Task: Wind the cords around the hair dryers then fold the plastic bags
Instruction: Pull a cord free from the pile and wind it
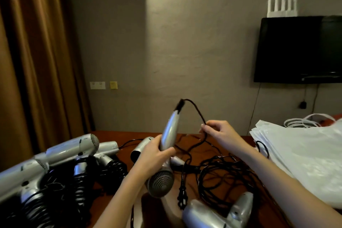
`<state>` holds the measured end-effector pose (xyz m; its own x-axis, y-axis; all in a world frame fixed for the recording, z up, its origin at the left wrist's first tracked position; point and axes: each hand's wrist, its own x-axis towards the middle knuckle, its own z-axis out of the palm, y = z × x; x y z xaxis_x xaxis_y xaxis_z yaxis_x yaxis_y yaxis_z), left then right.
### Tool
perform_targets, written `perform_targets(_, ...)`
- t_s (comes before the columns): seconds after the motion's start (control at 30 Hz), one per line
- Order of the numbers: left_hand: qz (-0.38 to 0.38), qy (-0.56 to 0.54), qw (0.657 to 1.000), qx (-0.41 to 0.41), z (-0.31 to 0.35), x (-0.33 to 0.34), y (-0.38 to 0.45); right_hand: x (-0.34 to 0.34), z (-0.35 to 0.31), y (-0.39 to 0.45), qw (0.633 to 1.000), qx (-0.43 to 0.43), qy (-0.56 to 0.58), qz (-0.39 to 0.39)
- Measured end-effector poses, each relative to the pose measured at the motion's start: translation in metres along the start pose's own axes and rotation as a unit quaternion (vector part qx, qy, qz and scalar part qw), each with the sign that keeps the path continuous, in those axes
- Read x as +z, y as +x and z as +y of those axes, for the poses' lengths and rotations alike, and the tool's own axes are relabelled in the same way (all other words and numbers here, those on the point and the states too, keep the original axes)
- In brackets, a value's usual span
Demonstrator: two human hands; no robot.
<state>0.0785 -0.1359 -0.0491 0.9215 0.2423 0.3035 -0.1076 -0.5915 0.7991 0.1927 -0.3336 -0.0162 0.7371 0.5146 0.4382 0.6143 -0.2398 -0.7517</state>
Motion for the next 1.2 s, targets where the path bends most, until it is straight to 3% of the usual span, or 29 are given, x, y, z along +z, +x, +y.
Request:
perform_targets(0.17, -0.032, 0.006, 0.999, -0.017, 0.009, -0.004, 0.006, 0.007, -0.009, -0.031, 0.953, 0.058, 0.293, -0.053)
perform_targets(0.3, -0.037, -0.071, 0.997, 0.021, 0.014, 0.009, 0.002, 0.017, -0.032, -0.039, 0.931, 0.052, 0.348, -0.097)
perform_targets(0.4, -0.042, -0.095, 0.995, 0.007, 0.013, 0.009, -0.001, 0.015, -0.045, -0.037, 0.923, 0.065, 0.379, -0.034)
perform_targets(0.5, -0.098, -0.091, 0.991, -0.012, 0.015, 0.006, -0.005, 0.011, -0.053, -0.030, 0.897, 0.075, 0.435, 0.027)
perform_targets(0.77, -0.128, -0.024, 0.990, -0.056, 0.012, 0.004, -0.009, 0.028, -0.056, -0.018, 0.812, 0.091, 0.570, 0.091)
perform_targets(0.97, -0.082, 0.051, 0.993, -0.064, 0.010, -0.020, 0.001, 0.021, -0.002, -0.020, 0.897, 0.194, 0.391, 0.075)
perform_targets(1.0, -0.082, 0.062, 0.993, -0.065, 0.008, -0.026, 0.003, 0.021, 0.011, -0.019, 0.917, 0.210, 0.329, 0.085)
perform_targets(1.07, -0.084, 0.073, 0.992, -0.067, 0.000, -0.034, 0.008, 0.018, 0.039, -0.011, 0.969, 0.214, 0.095, 0.078)
perform_targets(1.13, -0.088, 0.072, 0.991, -0.067, -0.003, -0.038, 0.014, 0.016, 0.058, -0.004, 0.970, 0.203, -0.128, 0.030)
perform_targets(1.2, -0.096, 0.070, 0.990, -0.070, -0.004, -0.036, 0.019, 0.014, 0.072, 0.002, 0.949, 0.216, -0.227, -0.018)
